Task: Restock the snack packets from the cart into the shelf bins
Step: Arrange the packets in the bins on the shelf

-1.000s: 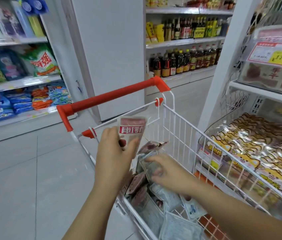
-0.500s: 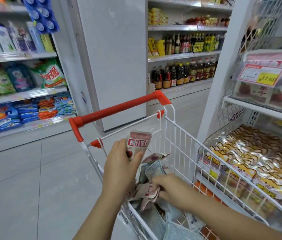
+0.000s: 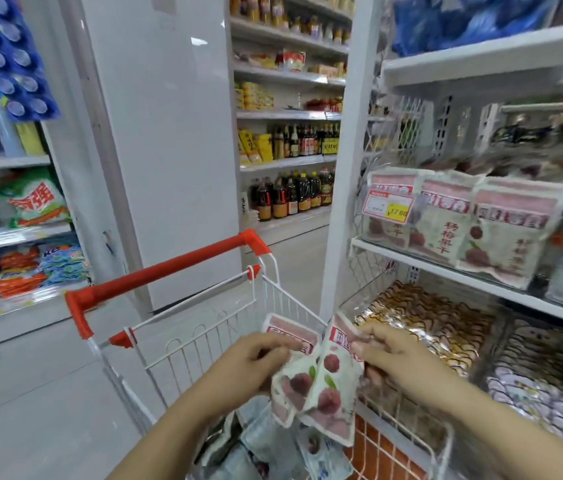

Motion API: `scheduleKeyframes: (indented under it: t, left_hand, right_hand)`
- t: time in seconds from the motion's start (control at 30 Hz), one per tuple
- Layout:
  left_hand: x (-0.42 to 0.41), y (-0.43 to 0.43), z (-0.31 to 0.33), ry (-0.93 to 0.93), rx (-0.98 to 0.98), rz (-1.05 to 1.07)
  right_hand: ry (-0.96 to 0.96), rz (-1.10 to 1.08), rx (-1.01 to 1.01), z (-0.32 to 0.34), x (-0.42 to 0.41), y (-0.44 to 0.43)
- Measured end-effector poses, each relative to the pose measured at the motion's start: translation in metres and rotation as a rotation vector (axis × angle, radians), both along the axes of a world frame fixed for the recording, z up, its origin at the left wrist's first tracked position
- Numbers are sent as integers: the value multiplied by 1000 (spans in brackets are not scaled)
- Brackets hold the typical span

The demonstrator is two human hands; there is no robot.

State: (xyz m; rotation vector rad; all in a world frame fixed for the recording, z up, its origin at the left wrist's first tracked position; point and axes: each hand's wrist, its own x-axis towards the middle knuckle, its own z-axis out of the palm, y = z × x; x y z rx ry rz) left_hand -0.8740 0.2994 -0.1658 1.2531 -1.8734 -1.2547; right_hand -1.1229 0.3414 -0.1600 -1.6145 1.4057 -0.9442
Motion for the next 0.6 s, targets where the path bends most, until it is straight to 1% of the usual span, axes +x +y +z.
scheduleKeyframes:
  t: [0.07,0.13,0.2,0.27,0.37,0.5,0.57,0.6]
  left_hand:
    - [-17,9,20,-11,63,-105]
    - [-32,14,37,-71,40,-216]
    - [-46,16,50,-66,12,-274]
    - [-58,13,63,1,74,-283]
    - [-76,11,85,204,261,-354]
    - [-98,21,101,281,331,-450]
    - [-118,25,106,265,390,-356]
    - [-115,26,98,312,398,-399]
  right_hand:
    - [-34,-24,-5,15,-2,6]
    - [-90,-63,-12,30,-3,12]
    - [-103,-129,-68,45,-8,15]
    - [-113,-206,-133,61,-15,16]
    - [-103,-313,-221,84,-26,15]
    - [-21,-399,-368,110,-26,19]
    - [-76,-461,-385,117,-26,21]
    - [-131,-474,-381,121,-26,22]
